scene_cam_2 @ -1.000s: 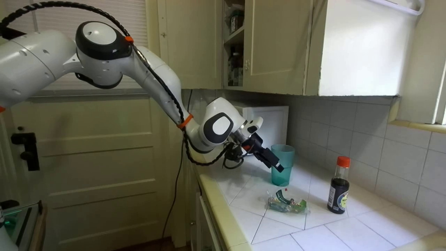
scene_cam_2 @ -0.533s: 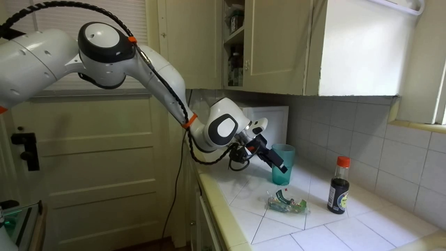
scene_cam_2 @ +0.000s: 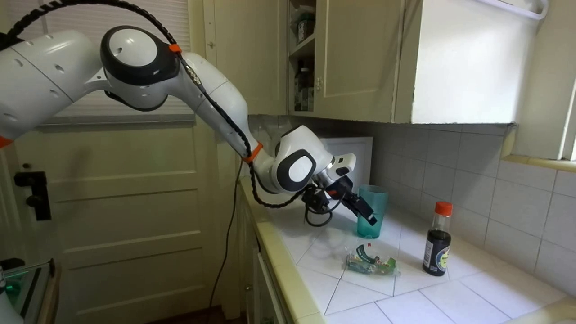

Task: Put the blue cup in the open upper cabinet then close the cabinet.

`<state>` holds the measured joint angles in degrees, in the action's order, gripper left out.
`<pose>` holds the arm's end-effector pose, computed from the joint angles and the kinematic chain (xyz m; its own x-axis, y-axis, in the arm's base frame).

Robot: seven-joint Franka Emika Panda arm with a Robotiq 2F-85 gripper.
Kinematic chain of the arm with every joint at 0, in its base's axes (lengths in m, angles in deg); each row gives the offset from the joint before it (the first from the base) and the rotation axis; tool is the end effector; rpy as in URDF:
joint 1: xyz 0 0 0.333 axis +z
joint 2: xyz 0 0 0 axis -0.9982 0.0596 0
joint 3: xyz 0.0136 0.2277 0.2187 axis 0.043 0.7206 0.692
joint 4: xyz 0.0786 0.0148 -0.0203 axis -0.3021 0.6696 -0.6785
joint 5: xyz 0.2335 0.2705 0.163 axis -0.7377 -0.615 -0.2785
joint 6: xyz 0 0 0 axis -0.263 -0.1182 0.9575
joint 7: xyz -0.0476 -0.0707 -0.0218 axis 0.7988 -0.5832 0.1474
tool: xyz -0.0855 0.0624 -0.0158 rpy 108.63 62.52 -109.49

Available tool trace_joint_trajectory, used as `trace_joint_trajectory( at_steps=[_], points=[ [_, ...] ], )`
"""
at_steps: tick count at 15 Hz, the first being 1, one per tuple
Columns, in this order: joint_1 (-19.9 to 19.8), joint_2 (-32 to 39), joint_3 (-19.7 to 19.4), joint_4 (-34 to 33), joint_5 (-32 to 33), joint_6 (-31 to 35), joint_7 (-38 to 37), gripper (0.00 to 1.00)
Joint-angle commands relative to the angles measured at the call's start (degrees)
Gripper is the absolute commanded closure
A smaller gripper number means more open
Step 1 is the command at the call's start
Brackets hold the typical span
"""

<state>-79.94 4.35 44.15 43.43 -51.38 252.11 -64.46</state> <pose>0.7185 -0.1743 0.2282 0.7195 -0.2093 0.6622 -0.3996 -0.9046 0.1482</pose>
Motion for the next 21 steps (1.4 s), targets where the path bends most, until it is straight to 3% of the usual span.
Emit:
trace_joint_trajectory(
  at_steps=[1, 3, 5, 8, 13, 17, 21],
  points=[
    [-2.3, 0.0, 2.3, -1.4, -0.2, -1.3, 1.7, 0.44],
    [-2.0, -0.1, 1.8, -1.1, -0.2, -1.8, 1.4, 0.45],
    [-0.5, -2.5, 1.3, 3.2, 0.8, -0.5, 2.4, 0.45],
    [3.8, -6.4, -0.5, 12.9, 3.3, 6.1, 4.5, 0.45],
    [6.7, -14.2, -0.4, 27.0, 6.6, 16.5, 8.3, 0.45],
    [14.0, -21.0, -8.5, 39.4, 6.5, 23.0, 11.5, 0.45],
    [25.2, -29.8, -19.6, 49.3, 4.3, 25.8, 18.2, 0.45]
  ],
)
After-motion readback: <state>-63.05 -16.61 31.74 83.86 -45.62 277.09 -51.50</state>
